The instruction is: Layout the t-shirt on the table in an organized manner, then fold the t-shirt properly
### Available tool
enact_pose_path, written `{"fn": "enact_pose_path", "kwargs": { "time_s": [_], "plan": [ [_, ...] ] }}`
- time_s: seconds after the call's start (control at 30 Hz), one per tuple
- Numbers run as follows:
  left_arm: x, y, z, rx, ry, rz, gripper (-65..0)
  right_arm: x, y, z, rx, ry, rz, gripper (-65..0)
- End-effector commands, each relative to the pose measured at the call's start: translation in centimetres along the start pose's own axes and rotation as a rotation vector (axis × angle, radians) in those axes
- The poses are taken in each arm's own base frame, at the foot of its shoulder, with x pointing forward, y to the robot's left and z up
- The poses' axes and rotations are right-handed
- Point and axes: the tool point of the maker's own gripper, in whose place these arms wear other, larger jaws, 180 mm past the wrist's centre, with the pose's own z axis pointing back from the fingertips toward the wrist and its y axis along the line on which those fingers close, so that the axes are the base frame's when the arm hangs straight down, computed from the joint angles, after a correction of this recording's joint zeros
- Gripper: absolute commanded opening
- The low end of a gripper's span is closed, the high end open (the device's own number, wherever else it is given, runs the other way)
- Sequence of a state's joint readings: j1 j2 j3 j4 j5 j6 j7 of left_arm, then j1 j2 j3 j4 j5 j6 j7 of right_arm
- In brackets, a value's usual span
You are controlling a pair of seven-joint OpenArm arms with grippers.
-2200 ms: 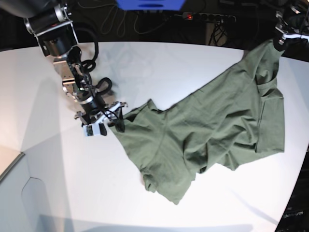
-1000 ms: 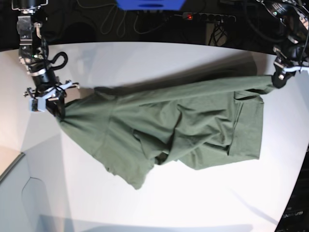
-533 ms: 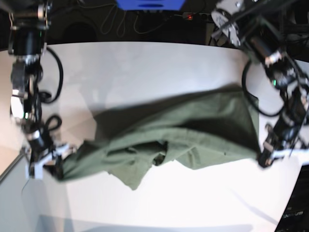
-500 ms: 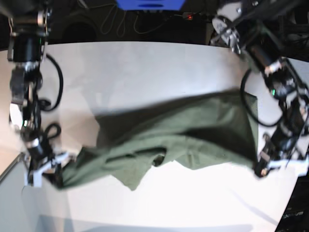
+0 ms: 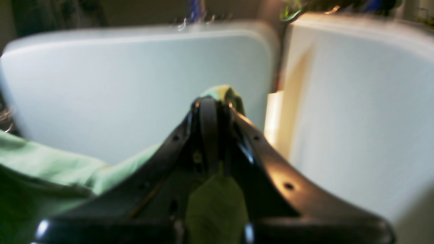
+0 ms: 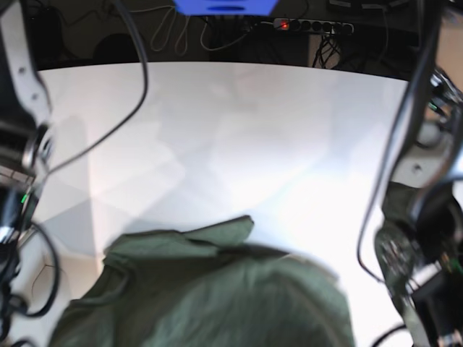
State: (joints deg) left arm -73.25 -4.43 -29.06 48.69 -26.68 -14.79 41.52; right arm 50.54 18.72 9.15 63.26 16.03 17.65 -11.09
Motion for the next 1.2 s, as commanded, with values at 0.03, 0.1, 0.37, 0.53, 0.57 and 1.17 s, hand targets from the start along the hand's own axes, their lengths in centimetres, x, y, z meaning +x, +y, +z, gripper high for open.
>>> {"fn": "enact_pose_path", "kwargs": {
  "time_s": [0.03,0.1,0.37,0.53,0.57,1.17],
  "plan": [
    [1.0,-1.0,-0.6,-0.023,-0.033,0.001,-64.9,6.6,-0.5,-1.4,-0.006,-0.145,-0.014,-65.0],
    [0.9,-0.9,-0.7,-0.021,-0.031,0.005,-64.9,9.4,-1.1,-1.7,-0.018,-0.203,-0.027,-65.0],
    [5.0,-0.7,1.3,-0.023,-0.123,-0.039,-64.9,14.0,-2.0,-1.1,-0.036,-0.341,-0.025,-65.0],
    [8.4,-1.4,4.0,-0.08,-0.151,-0.043,-64.9,8.0,-3.3,1.7,-0.074,-0.264,-0.027,-65.0],
    [8.0,-1.0,4.5,-0.079,-0.15,-0.049,-64.9,6.2,-2.9,2.3,-0.07,-0.238,-0.027,-65.0],
    [-24.7,15.4,25.3,0.213,0.276,0.257,-64.9,-14.0,0.9,24.4,-0.044,0.085,0.027,-65.0]
  ]
}}
